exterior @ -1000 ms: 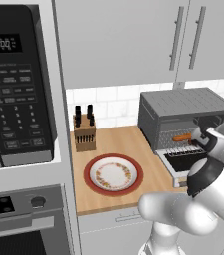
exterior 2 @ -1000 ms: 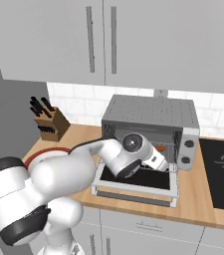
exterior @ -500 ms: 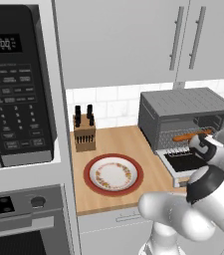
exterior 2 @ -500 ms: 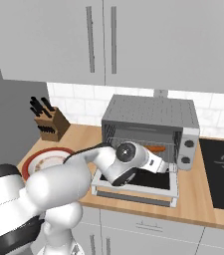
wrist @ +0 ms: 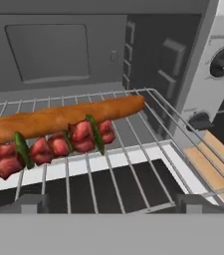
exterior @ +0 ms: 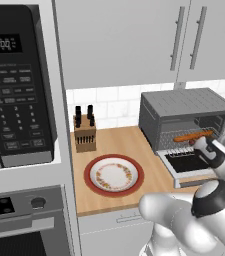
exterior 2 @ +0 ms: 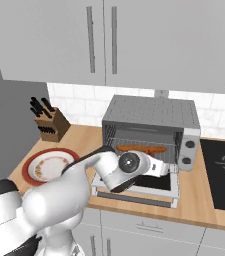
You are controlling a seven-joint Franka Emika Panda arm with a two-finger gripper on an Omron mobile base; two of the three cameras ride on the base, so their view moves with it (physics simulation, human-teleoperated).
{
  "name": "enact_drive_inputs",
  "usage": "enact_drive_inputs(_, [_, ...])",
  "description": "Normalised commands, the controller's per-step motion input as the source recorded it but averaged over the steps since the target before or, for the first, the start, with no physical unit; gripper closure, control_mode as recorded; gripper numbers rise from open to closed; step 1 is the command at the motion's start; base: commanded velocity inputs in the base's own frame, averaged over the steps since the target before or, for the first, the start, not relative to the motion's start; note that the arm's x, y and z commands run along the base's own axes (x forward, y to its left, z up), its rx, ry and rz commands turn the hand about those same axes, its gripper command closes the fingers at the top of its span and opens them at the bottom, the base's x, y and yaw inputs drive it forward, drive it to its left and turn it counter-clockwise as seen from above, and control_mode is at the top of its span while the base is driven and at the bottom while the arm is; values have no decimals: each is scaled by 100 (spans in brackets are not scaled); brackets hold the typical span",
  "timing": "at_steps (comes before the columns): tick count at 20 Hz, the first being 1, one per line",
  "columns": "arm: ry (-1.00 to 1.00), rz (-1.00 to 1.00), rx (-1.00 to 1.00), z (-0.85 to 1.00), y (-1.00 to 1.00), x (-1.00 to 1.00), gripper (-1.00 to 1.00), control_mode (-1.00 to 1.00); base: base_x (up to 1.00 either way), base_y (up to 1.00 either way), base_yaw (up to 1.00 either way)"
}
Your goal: Pick up the kebab skewer and baguette bread, and place them inside the toaster oven. Close the toaster oven door and start by setting the timer.
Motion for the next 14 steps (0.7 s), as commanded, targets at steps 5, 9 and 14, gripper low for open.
enact_drive_inputs(5, [0,16,-12,-11,5,-27,-100,-100,0,0,0])
enact_drive_inputs(9, [0,9,-11,-16,26,-23,-100,-100,0,0,0])
enact_drive_inputs(14, [0,3,-3,-6,15,0,-100,-100,0,0,0])
